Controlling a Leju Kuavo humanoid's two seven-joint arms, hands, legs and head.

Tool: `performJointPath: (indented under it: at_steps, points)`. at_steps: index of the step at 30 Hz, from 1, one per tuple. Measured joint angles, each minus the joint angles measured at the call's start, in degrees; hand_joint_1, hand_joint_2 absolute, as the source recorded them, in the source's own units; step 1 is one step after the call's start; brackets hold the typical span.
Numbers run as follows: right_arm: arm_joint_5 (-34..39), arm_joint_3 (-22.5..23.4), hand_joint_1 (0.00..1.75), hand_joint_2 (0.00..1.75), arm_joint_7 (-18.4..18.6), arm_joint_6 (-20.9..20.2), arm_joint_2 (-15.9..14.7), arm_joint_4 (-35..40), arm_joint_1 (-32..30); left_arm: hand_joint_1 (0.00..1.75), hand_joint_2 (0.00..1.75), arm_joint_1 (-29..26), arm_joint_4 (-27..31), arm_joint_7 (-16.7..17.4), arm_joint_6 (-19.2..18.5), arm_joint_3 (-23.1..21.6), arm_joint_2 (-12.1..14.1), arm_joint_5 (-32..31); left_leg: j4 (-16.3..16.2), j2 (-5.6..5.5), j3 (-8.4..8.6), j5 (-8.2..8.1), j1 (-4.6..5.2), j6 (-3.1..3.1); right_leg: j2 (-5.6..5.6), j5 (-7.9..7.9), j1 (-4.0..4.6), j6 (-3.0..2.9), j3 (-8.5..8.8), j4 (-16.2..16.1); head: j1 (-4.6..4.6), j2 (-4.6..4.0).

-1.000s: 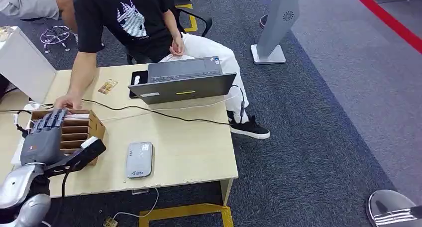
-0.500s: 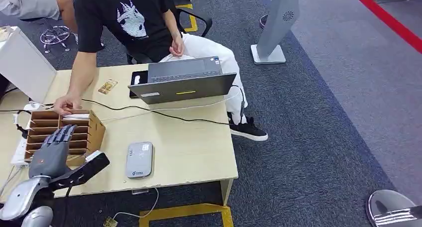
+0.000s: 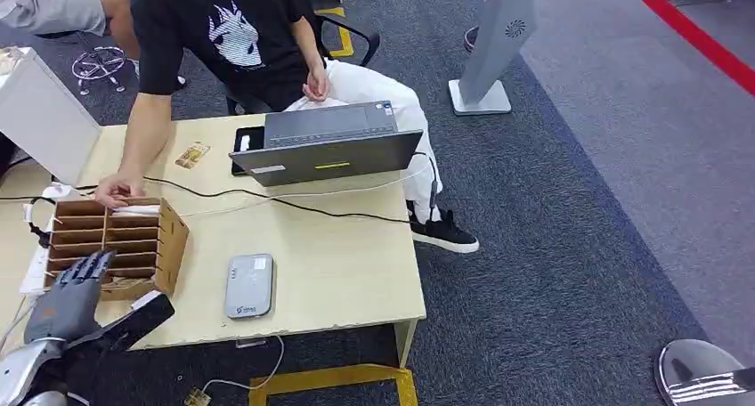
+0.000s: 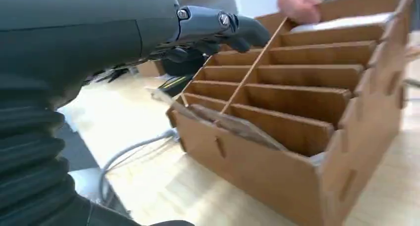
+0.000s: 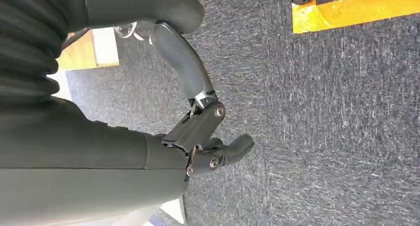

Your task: Pass the card to the sensor for recognition and then transmit it.

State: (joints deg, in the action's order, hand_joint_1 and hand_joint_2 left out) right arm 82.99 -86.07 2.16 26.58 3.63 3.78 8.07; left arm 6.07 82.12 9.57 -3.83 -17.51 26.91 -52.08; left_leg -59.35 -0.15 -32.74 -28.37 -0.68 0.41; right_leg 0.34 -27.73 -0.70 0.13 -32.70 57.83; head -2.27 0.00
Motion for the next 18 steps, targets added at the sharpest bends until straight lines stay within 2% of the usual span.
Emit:
performJointPath:
  at_steps: [4,9,18]
  points:
    - [0.61,-0.22,0.00,1.75,-0.02,0.00,0.00,-0.22,-0.05,0.00,1.75,-0.71,0.04,0.46,-0.76,1.64,1.49,0.17,0.00,-0.01,-0.01,0.00,0.00,0.00,0.00,0.00,0.00,0.00,0.00,0.00,-0.02,0.00]
    - [1.03,-0.66,0.00,1.75,-0.02,0.02,0.00,-0.31,-0.06,0.00,1.75,-0.79,0.02,0.72,-0.89,3.19,1.94,-0.04,0.00,-0.02,0.00,0.00,0.01,0.00,-0.01,0.00,-0.01,0.00,0.00,0.00,-0.02,0.00]
    - [1.27,-1.81,0.00,1.75,0.00,0.04,0.00,-0.35,-0.03,0.00,1.75,1.41,-2.53,-0.22,1.09,3.52,-0.02,-3.04,-0.02,-0.01,0.01,0.00,0.01,0.00,-0.01,0.01,-0.01,0.01,0.00,-0.01,-0.04,0.00]
